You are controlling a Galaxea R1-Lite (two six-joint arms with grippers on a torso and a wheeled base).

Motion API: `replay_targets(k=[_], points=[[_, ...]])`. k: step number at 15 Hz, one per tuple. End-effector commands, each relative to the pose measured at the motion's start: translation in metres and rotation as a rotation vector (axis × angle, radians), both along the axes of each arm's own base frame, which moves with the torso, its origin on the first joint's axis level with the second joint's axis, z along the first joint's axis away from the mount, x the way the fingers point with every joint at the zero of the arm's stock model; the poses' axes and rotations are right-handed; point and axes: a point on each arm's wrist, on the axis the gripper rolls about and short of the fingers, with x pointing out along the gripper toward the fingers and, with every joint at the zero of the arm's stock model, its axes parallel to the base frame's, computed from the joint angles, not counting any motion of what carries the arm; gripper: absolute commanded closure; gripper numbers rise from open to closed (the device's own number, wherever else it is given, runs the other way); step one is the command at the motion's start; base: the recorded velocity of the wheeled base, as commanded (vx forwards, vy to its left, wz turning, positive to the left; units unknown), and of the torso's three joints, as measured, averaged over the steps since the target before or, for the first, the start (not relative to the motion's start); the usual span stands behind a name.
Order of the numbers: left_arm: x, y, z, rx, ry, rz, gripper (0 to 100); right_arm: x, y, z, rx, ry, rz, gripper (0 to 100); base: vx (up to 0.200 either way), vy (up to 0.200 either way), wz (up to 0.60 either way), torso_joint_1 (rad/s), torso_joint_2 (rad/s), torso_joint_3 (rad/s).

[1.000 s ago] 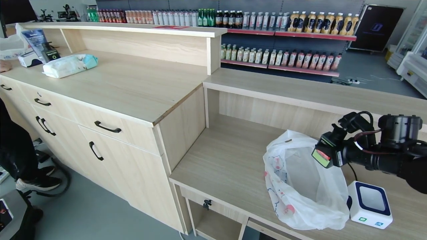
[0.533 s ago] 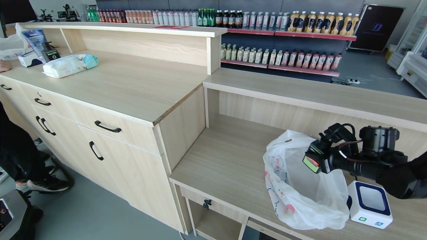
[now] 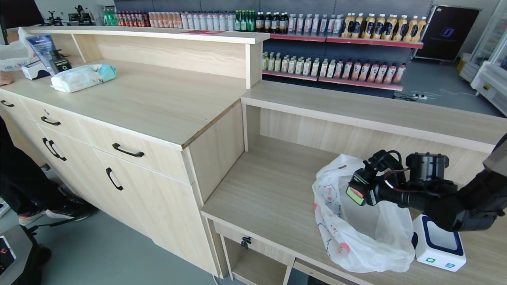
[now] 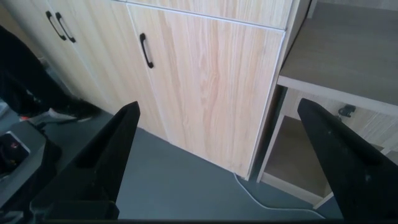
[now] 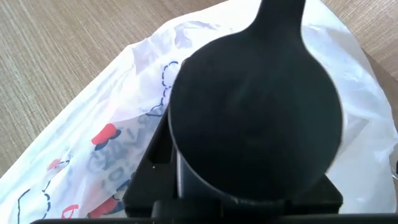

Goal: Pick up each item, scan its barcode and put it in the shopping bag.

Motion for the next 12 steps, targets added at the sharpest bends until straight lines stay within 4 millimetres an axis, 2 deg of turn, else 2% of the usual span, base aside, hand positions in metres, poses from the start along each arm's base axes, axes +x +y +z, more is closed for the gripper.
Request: replay_targets(k=[1,3,8,12], points=[[0.000,0.000,0.000,0.000,0.000,0.001,0,0.011,0.002,-0.009,0.003,0.003,0.013,100,0.000,0.000,0.00,0.000,0.00,0.000],[0.000,0.000,0.000,0.000,0.000,0.001,0,0.022,0.002,-0.013,0.004,-0.007,0.012,100,0.000,0.000,0.00,0.000,0.00,0.000],[0.000,0.000,0.000,0.000,0.000,0.001,0,0.031,0.003,-0.030,0.008,0.006,0.017,100,0.000,0.000,0.00,0.000,0.00,0.000],[0.000,0.000,0.000,0.000,0.000,0.001,0,0.050,0.009,-0.033,0.016,-0.030,0.045,100,0.000,0.000,0.00,0.000,0.00,0.000]])
